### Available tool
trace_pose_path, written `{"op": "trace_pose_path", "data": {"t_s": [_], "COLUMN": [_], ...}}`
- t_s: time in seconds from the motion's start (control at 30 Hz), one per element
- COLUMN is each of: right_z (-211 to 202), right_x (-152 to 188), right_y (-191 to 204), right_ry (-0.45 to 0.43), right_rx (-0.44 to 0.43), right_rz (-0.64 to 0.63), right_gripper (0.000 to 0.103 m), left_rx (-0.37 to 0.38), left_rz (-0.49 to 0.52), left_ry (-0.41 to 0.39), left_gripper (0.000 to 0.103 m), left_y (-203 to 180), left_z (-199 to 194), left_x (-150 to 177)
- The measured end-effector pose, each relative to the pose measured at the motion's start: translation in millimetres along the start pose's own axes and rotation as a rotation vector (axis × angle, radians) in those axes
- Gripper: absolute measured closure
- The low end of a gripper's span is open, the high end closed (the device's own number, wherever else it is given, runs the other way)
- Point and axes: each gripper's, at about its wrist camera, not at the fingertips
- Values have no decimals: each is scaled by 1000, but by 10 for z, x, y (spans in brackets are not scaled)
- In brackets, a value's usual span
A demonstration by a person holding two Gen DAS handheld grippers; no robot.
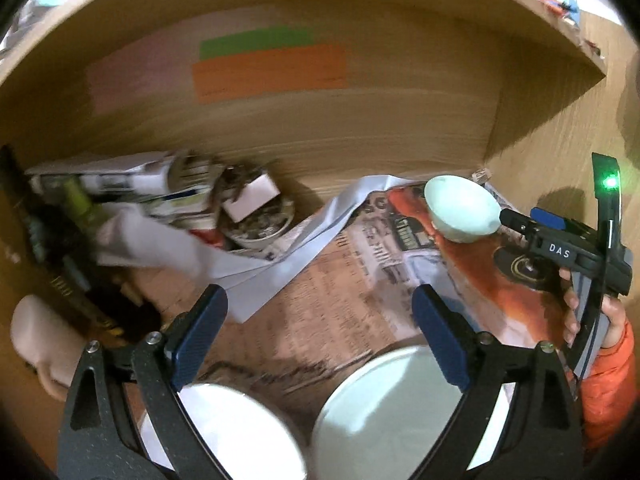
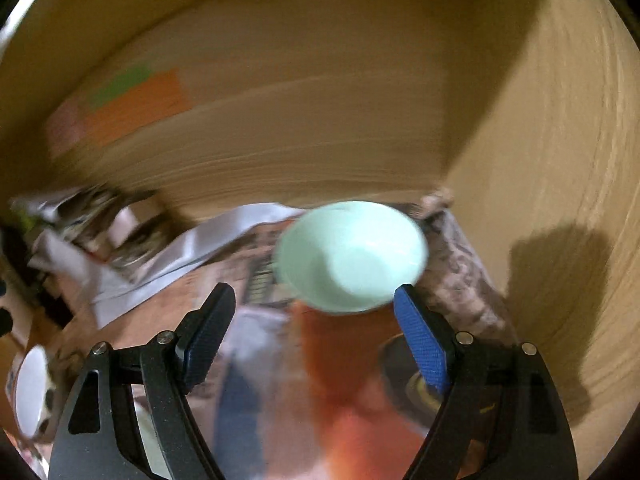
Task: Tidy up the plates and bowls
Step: 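Move both grippers to the small mint-green bowl rim and close them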
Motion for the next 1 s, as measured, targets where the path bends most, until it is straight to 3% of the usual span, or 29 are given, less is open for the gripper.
{"op": "trace_pose_path", "data": {"t_s": [0.3, 0.5, 0.77, 1.0], "right_z": [392, 609, 978, 952], "right_x": [-134, -194, -107, -39], "right_y": [-339, -327, -261, -163], "right_ry": [85, 132, 242, 226], "right_rx": [81, 122, 154, 140], "right_rz": [55, 33, -10, -49], "right_gripper": [24, 38, 67, 76], "left_rx": [27, 30, 50, 61], "left_rz": [18, 24, 33, 85], "left_ry": [102, 148, 171, 197], "left_gripper": [8, 8, 8, 8], "left_y": [-165, -235, -288, -376], "left_z": [769, 1135, 1403, 1548], "left_x": [-385, -485, -500, -488]}}
Point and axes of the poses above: each gripper's, at about its wrist camera, not at the fingertips, and z roughly the way its jaws point, y to its left, x to its underside, and after that the axes turned 13 degrees about x, right-handed
